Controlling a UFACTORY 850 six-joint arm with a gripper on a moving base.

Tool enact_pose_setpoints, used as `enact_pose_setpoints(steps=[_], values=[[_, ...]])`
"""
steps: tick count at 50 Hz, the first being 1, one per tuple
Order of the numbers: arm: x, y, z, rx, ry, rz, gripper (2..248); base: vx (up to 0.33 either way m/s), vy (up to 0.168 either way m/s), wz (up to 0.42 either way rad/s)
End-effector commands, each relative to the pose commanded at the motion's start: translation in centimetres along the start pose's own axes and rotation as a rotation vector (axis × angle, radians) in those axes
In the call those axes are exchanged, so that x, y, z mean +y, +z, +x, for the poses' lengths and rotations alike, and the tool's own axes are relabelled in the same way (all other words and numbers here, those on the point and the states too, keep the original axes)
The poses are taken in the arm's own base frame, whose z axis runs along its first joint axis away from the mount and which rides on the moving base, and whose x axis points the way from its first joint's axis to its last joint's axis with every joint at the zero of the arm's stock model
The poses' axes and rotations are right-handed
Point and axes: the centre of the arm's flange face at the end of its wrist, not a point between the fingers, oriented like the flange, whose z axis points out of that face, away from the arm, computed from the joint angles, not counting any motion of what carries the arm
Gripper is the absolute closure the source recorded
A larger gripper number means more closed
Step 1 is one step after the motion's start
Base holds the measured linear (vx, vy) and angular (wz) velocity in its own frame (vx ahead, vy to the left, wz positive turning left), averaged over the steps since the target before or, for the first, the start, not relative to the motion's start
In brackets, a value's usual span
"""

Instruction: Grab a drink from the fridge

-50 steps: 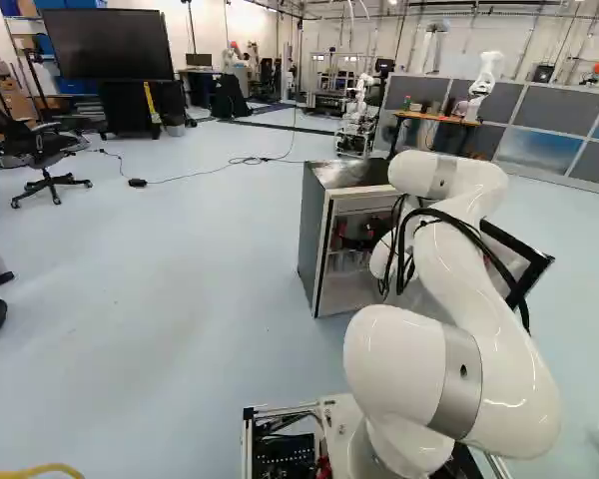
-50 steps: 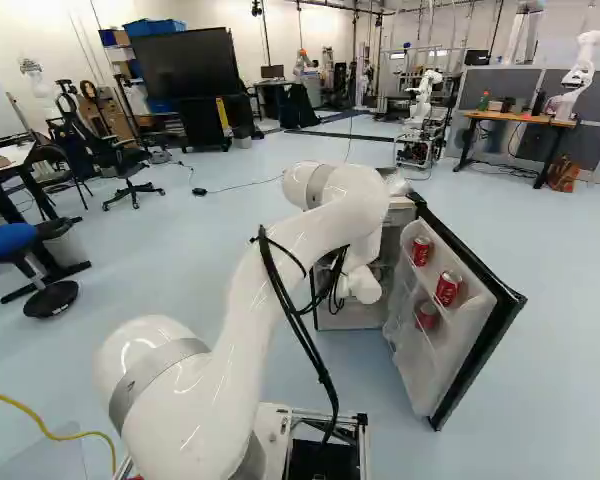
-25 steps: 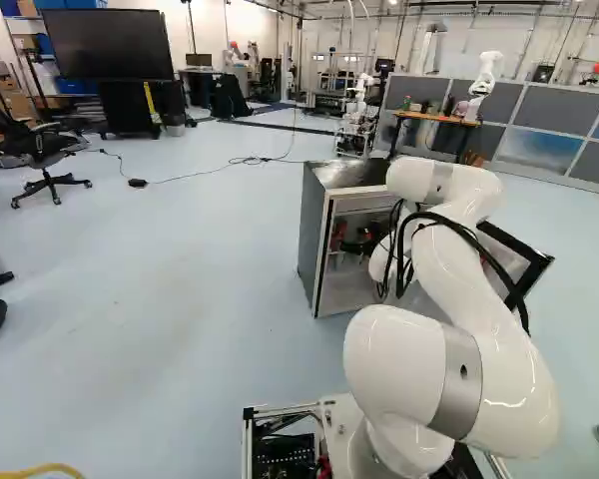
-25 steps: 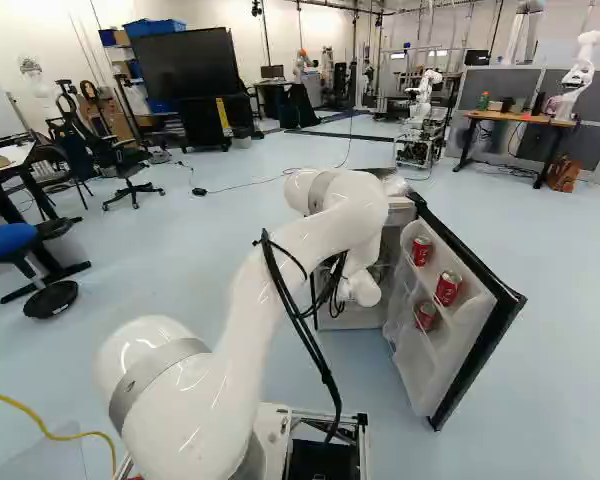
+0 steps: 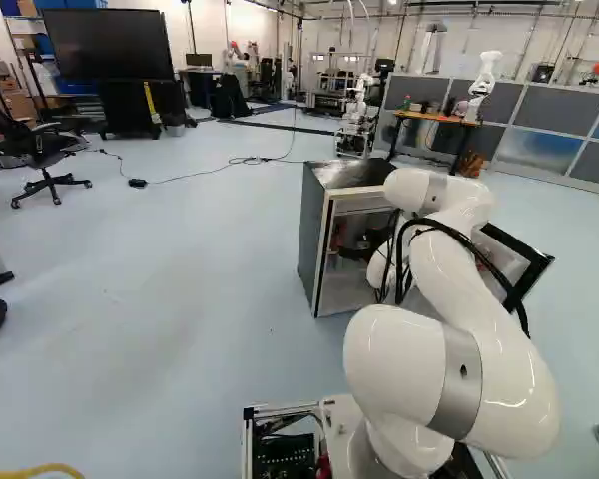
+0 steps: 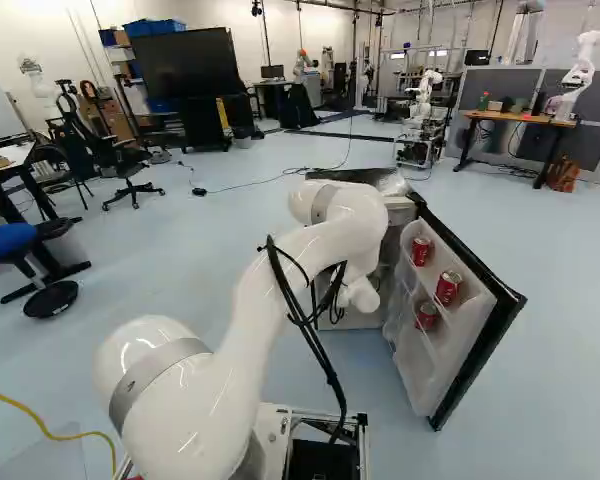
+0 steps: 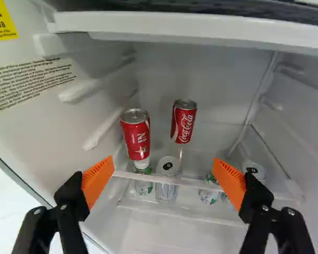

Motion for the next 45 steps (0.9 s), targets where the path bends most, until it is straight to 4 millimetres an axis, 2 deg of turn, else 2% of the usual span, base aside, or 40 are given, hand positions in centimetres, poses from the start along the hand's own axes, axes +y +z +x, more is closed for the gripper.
enact_pose_setpoints(steps=[13, 45], values=[[-0.2, 0.4, -1.4, -0.004, -0.001, 0.016, 3, 0.0, 0.0, 0.0], [-0.5, 0.9, -1.5, 0.003, -0.024, 0.062, 3, 0.0, 0.0, 0.0]])
